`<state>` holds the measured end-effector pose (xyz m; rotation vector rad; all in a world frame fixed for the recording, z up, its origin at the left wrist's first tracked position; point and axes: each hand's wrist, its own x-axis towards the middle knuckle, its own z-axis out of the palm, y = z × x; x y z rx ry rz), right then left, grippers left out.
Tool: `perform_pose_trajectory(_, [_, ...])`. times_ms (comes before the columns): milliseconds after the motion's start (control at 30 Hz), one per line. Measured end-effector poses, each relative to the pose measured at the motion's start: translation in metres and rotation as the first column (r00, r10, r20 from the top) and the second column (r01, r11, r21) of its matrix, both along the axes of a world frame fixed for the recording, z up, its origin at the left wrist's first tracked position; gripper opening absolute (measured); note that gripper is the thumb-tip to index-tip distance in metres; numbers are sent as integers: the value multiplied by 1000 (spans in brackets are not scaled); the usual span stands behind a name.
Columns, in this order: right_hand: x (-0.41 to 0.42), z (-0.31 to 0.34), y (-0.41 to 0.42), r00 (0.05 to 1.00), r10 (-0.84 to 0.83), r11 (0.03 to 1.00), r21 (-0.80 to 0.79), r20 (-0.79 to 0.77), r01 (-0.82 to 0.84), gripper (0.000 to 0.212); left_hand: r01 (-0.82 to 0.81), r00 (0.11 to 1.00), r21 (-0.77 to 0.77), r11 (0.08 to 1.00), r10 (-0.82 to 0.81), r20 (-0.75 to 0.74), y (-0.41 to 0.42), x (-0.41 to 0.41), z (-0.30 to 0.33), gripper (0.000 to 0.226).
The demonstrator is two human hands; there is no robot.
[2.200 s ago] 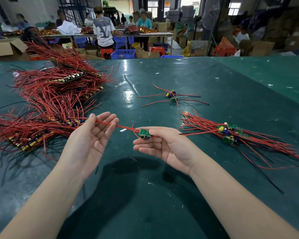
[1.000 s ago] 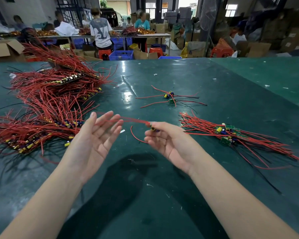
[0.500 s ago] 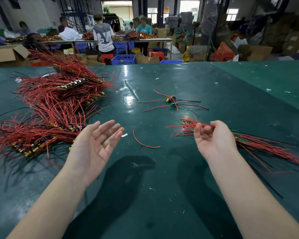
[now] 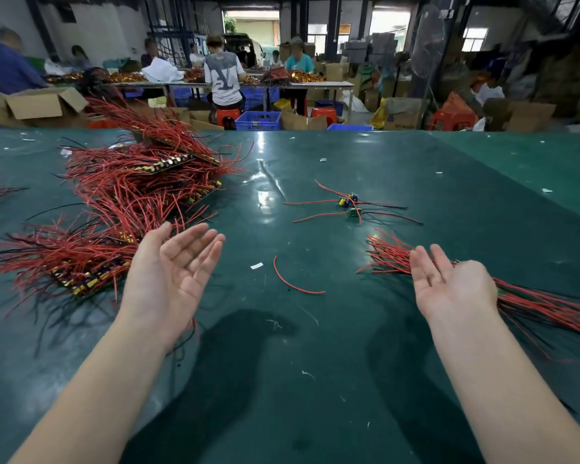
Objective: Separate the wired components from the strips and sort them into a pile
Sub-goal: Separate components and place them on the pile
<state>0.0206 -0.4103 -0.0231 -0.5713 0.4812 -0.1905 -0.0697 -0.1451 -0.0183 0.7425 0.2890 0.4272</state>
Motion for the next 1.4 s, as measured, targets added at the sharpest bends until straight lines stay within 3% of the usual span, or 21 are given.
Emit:
perform_pose_trajectory(167, [0,1,0,1000,-5,999,54,-15,6,35,-131,991,120,984,130,16,13,3,1,31])
perform_pose_trajectory(267, [2,0,-1,999,24,999,23,-37,-23,24,-195,974,392,899,225,-32,19,4,-1,25])
perform_pose_trajectory(333, [3,-1,-1,998,35,999,32,-48,-33,25,-169,941,675,718,322,-107,24,2,-4,26])
perform_pose_trajectory(400, [4,-1,-1,999,31,998,51,-33,-29,25,-31,865,918,395,471,-173,32,-1,-7,23])
perform_pose_trajectory(467, [5,-2,1,999,31,997,65,-16,-30,26,173,795,980,94,574,-196,37,-2,-11,25])
perform_pose_trajectory(533, [4,-3,3,998,52,997,54,-34,-50,25,284,763,958,-34,613,-205,39,-2,-15,29])
perform_pose_trajectory(733, [0,-5,14,980,190,982,7,-68,-190,20,358,719,928,-103,665,-203,41,-2,-22,25])
perform_pose_trajectory(867, [-4,-6,26,956,285,958,-12,-74,-287,21,257,735,950,-180,674,-71,44,-3,-19,3])
perform_pose_trajectory(1033, [-11,-10,35,922,382,923,-25,-58,-384,18,268,751,944,-193,656,-79,42,3,-28,25])
perform_pose_trajectory(1200, [-18,-10,41,882,466,882,-35,-70,-469,14,188,785,952,-241,619,2,38,5,-32,12])
perform_pose_trajectory(1300, [-24,-10,46,805,586,796,-121,-92,-594,14,53,852,977,-204,520,63,23,5,-30,6])
perform_pose_trajectory(1400, [-28,-10,52,682,724,624,-321,-106,-712,9,-88,914,994,-68,392,108,-1,4,-27,6])
